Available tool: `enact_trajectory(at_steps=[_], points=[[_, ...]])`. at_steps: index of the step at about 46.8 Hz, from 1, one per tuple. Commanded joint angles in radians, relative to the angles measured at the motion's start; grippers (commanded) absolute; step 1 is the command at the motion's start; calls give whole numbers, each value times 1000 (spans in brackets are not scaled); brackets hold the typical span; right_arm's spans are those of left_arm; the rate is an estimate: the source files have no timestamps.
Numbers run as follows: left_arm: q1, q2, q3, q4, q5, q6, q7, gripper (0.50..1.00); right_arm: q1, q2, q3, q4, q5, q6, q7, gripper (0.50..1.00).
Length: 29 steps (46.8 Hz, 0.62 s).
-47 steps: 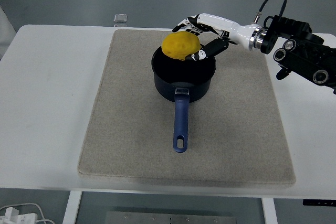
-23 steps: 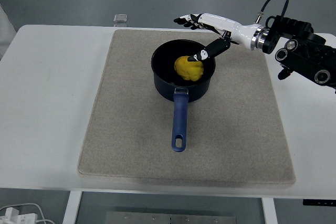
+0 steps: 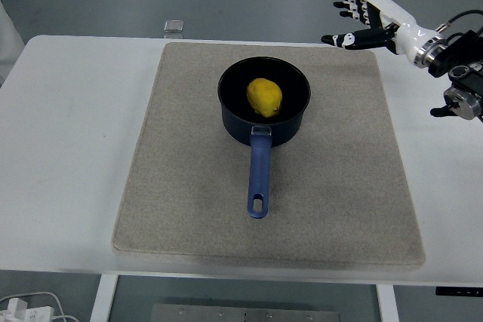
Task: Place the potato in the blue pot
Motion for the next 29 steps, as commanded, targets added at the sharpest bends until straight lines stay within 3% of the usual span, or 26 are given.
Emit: enact_trajectory(at_steps=[1,9,18,29], points=[[0,0,0,0,0,0,0,999,-24,-2,0,-28,114,8,0,934],[0,0,0,0,0,0,1,999,-87,4,5,-56,255,-46,1,934],[0,0,0,0,0,0,1,999,-127,18,6,-56,363,-43,0,934],[0,0,0,0,0,0,0,999,-127,33,6,-51,378,-40,0,934]])
